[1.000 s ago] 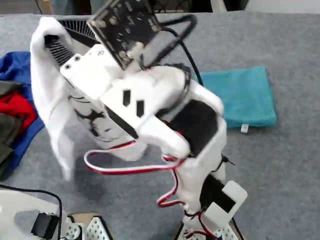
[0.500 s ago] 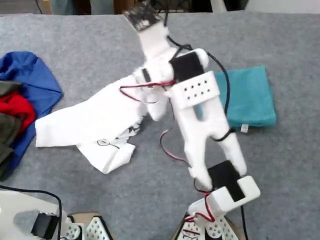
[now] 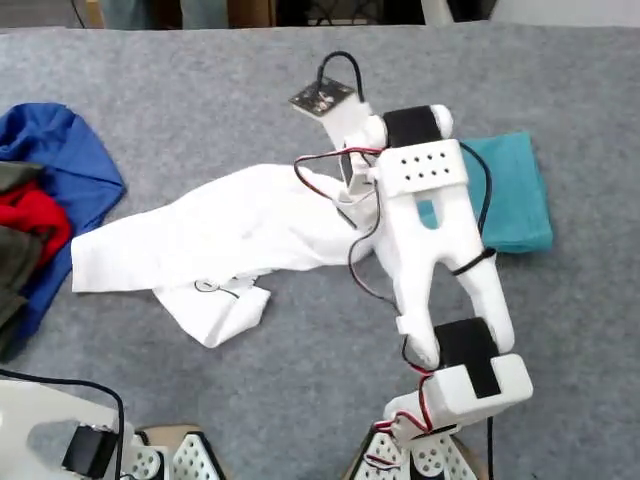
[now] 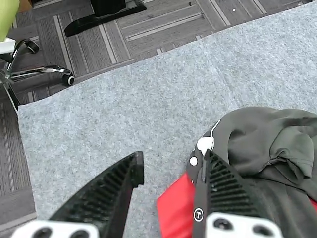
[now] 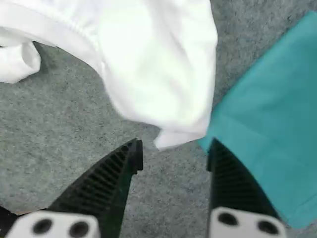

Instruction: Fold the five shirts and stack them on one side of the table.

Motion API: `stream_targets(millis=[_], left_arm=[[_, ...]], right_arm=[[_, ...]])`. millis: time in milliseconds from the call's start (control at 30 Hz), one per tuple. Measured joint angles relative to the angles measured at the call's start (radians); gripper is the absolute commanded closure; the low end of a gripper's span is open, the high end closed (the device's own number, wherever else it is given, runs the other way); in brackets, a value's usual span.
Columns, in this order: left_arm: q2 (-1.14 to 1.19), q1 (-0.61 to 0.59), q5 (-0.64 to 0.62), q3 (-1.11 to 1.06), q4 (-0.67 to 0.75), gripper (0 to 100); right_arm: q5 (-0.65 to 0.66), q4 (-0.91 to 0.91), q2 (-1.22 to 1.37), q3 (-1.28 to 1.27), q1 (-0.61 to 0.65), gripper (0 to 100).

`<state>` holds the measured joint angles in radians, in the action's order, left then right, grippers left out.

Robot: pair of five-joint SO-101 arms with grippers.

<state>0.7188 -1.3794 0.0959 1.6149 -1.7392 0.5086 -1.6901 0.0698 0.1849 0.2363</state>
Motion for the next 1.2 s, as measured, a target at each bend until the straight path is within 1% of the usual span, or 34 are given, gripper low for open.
stream_targets(millis=[100,200,300,433,567,633,667,733,800,833,900,1000,1133,1200], left_arm=[[0.0,0.0,0.003,0.0,0.002,79],[0.0,0.0,0.003,0.0,0.002,79],[0.0,0.0,0.003,0.0,0.002,79],[0.0,0.0,0.003,0.0,-0.011,79],[0.0,0.0,0.003,0.0,-0.014,79],[0.0,0.0,0.003,0.0,-0.014,79],[0.0,-0.002,0.003,0.0,-0.014,79],[0.0,-0.005,0.003,0.0,-0.014,79],[0.018,-0.008,0.003,0.002,-0.014,79],[0.032,-0.009,0.003,0.002,-0.014,79],[0.057,-0.009,0.003,0.002,-0.014,79],[0.074,-0.011,0.003,0.002,-0.014,79],[0.08,-0.011,0.006,0.002,-0.014,79],[0.08,-0.011,0.029,0.002,-0.014,79]], right_arm=[[0.006,-0.002,0.0,0.057,0.083,61.1],[0.008,0.025,0.005,0.069,0.232,66.8],[0.008,0.12,0.063,0.049,0.396,71.4],[0.008,0.282,0.221,-0.003,0.565,72.7],[0.009,0.367,0.382,-0.003,0.663,73.0],[0.009,0.397,0.457,0.008,0.672,73.4],[0.009,0.405,0.493,0.021,0.672,75.3],[0.002,0.41,0.542,0.055,0.663,84.4],[-0.035,0.396,0.563,0.109,0.635,97.3],[-0.052,0.381,0.568,0.138,0.618,98.7],[-0.077,0.336,0.569,0.196,0.577,94.7],[-0.092,0.244,0.569,0.29,0.519,98.3],[-0.098,0.091,0.569,0.407,0.462,98.2],[-0.098,-0.003,0.569,0.468,0.433,98.3]])
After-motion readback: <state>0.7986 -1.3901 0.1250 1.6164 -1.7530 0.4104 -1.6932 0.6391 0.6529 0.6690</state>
